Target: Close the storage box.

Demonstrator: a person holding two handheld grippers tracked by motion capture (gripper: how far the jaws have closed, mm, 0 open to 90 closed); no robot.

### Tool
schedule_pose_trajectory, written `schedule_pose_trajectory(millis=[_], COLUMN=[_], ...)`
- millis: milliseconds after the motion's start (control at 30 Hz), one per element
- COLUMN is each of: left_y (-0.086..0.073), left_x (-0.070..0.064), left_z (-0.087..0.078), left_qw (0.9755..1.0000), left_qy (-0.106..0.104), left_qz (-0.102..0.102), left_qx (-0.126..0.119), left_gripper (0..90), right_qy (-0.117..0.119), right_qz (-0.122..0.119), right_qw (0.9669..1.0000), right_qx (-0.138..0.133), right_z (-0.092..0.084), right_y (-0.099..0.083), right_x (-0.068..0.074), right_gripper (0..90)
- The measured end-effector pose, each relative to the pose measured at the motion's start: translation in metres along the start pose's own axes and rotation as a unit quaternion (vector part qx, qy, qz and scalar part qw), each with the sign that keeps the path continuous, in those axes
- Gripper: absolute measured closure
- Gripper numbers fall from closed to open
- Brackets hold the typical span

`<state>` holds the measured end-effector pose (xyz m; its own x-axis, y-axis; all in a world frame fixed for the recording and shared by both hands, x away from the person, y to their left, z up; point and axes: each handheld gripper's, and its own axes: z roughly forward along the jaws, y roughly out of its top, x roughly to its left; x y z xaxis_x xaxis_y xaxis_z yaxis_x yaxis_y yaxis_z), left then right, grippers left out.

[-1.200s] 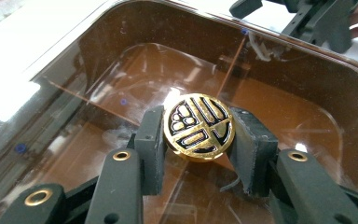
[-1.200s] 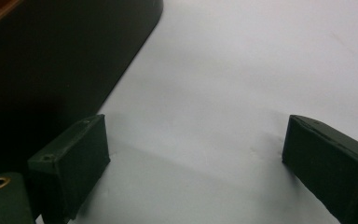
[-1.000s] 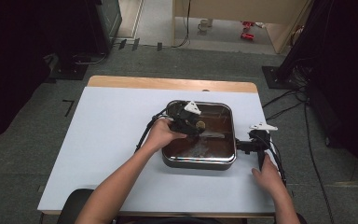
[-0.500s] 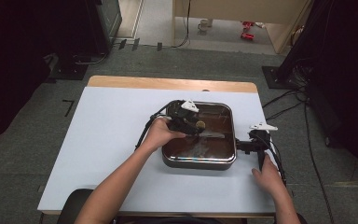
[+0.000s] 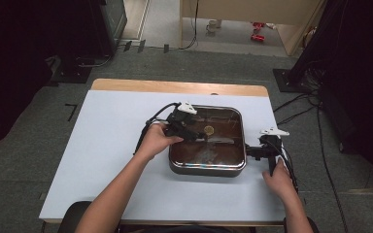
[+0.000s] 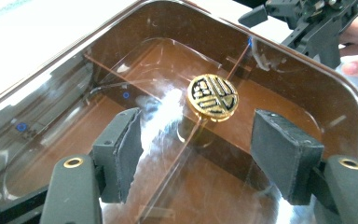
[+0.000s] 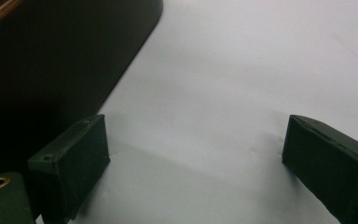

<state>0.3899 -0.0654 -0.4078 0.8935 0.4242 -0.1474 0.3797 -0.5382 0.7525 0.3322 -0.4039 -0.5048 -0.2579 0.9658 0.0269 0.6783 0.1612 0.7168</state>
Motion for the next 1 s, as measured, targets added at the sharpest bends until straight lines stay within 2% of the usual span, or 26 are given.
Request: schedule_pose_trajectory(millis=[133,433,533,800,1000], left_y=[-0.006,-0.031,-0.038,-0.056,-0.072], left_x=[0.001,0.0,-0.001,0.0,-0.001], left_z=[-0.01,-0.044,-0.052,-0.076,-0.087], left_qw=[0.9999,0.9979,0.9975,0.9953,0.9934], left_qy=[0.007,0.035,0.038,0.071,0.099], left_qz=[-0.015,-0.047,-0.049,-0.052,-0.04], left_qx=[0.003,-0.027,-0.033,-0.042,-0.042], left_gripper=[29.4,28.0,27.3,26.9,26.2], right_qy=[0.0,0.0,0.0,0.0,0.0], right_qz=[-0.001,0.0,-0.001,-0.001,-0.001], right_qw=[1.0,1.0,1.0,1.0,1.0], right_qx=[-0.001,-0.001,-0.001,0.0,-0.001], right_z=[0.0,0.0,0.0,0.0,0.0], right_y=[0.0,0.0,0.0,0.0,0.0], right_x=[0.0,0.0,0.0,0.0,0.0], right_gripper=[6.5,6.5,6.5,6.5,6.5])
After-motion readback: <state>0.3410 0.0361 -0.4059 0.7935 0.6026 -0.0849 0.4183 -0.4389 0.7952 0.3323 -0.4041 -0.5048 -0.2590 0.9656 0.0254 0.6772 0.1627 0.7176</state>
